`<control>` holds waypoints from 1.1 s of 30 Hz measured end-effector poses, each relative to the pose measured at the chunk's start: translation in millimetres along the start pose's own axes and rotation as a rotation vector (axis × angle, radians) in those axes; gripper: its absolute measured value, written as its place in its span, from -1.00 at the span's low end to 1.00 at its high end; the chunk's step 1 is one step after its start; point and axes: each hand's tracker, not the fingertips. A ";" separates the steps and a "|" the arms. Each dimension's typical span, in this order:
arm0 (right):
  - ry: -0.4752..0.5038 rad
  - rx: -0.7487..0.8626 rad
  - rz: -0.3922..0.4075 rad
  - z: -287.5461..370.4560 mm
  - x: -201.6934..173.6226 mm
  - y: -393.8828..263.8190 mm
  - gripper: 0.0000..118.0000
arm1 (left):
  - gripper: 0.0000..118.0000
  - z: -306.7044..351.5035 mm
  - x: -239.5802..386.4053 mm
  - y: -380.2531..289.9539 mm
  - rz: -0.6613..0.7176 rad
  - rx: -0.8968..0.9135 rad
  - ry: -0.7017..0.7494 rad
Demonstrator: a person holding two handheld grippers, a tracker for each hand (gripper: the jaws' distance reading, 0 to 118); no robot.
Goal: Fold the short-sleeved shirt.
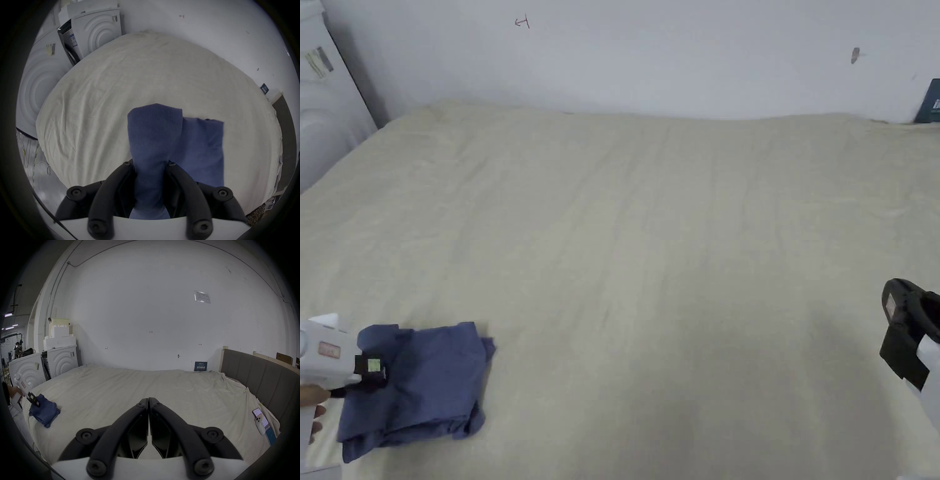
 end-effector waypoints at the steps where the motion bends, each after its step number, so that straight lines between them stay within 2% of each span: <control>1: -0.003 -0.004 0.002 -1.1 -0.3 -0.9 -1.00 | -0.59 -4.2 0.0 -3.0 0.007 -0.005 0.008; 4: -0.003 -0.014 0.003 -0.8 0.0 -0.8 -1.00 | -0.53 -11.3 -3.0 -7.9 0.058 0.009 0.029; 5: -0.001 -0.015 0.005 0.1 0.9 -0.4 -1.00 | -0.39 -10.0 -2.3 -8.6 0.066 0.020 0.034; 9: 0.002 -0.012 0.016 8.8 5.6 6.8 -1.00 | 0.66 8.3 7.7 -12.0 0.065 0.108 0.143; 10: 0.002 -0.007 0.014 11.6 7.0 8.8 -1.00 | 0.76 16.6 11.5 -14.3 0.056 0.151 0.152; 12: 0.004 0.002 0.012 19.0 10.3 15.4 -1.00 | 0.78 24.6 7.5 -9.5 -0.011 0.286 0.160; 15: -0.010 0.025 0.020 33.7 16.9 25.2 -1.00 | 0.78 72.3 35.3 -16.9 -0.050 0.453 0.178; 21: -0.040 0.082 0.016 64.7 36.3 47.7 -1.00 | 0.77 171.0 103.1 -35.1 -0.096 0.734 0.094; 28: -0.062 0.157 0.000 96.4 57.5 69.1 -1.00 | 0.75 251.3 188.9 -70.2 -0.134 0.983 -0.004; 32: -0.077 0.193 -0.003 107.3 71.4 73.1 -1.00 | 0.66 279.5 233.7 -95.3 -0.172 1.094 -0.075; 33: -0.080 0.200 -0.006 110.3 73.7 73.4 -1.00 | 0.58 284.4 244.8 -102.3 -0.189 1.121 -0.081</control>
